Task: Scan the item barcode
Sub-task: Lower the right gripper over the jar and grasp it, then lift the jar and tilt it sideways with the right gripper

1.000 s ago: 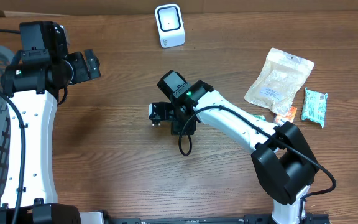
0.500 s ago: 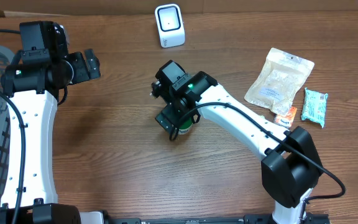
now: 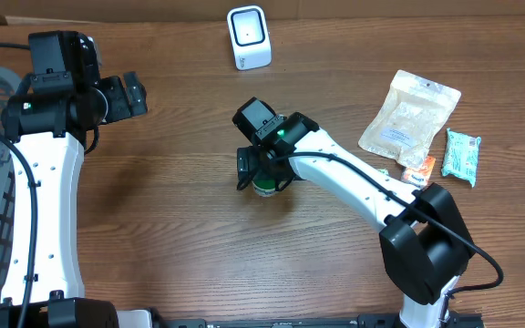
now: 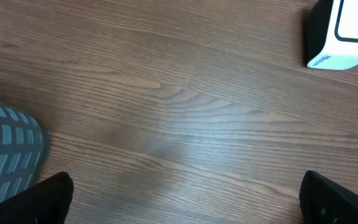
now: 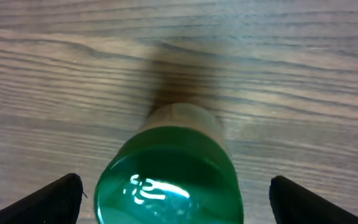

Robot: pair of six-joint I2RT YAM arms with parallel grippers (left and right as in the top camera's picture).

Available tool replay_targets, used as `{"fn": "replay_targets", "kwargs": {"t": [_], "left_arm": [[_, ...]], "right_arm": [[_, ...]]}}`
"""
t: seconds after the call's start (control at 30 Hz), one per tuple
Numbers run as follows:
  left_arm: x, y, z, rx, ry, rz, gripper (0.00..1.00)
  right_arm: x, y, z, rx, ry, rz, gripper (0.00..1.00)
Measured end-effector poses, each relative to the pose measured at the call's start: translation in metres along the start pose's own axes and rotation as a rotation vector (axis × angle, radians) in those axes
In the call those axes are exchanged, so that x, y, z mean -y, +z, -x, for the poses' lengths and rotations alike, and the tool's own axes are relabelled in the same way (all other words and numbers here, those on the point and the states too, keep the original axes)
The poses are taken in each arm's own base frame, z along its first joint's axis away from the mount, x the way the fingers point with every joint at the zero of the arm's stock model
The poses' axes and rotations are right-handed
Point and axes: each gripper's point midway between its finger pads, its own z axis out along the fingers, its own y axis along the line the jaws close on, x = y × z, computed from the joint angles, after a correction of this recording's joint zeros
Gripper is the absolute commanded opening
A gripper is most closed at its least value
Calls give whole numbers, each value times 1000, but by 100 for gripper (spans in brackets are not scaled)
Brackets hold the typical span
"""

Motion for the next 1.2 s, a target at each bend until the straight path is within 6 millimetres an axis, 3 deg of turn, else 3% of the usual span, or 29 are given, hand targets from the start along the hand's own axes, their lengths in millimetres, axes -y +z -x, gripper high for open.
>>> {"fn": "replay_targets", "kwargs": {"t": [0.2, 0.47, 0.8, 0.93, 1.0, 1.03, 1.07, 1.2], "left_arm": [[0, 0, 0, -1, 0, 0, 100], [0, 0, 0, -2, 0, 0, 100], [0, 0, -1, -2, 0, 0, 100], [0, 0, 0, -2, 0, 0, 99], [0, 0, 0, -2, 0, 1, 100], [0, 0, 0, -2, 0, 0, 100], [0, 0, 0, -2, 0, 0, 100], [0, 0, 0, -2, 0, 0, 100]], "right_arm": [[2, 13, 0, 21, -58, -1, 90], [2, 21, -7, 5, -118, 14, 52], [5, 7, -14, -55, -179, 0, 52], [-26, -47, 6, -4, -275, 260, 52], [-36, -93, 13, 44, -352, 458, 52], [-36, -107, 15, 61, -374, 514, 52], [-36, -137, 18, 105, -415, 623, 52], [-30, -199, 21, 202, -506, 863, 54]]}}
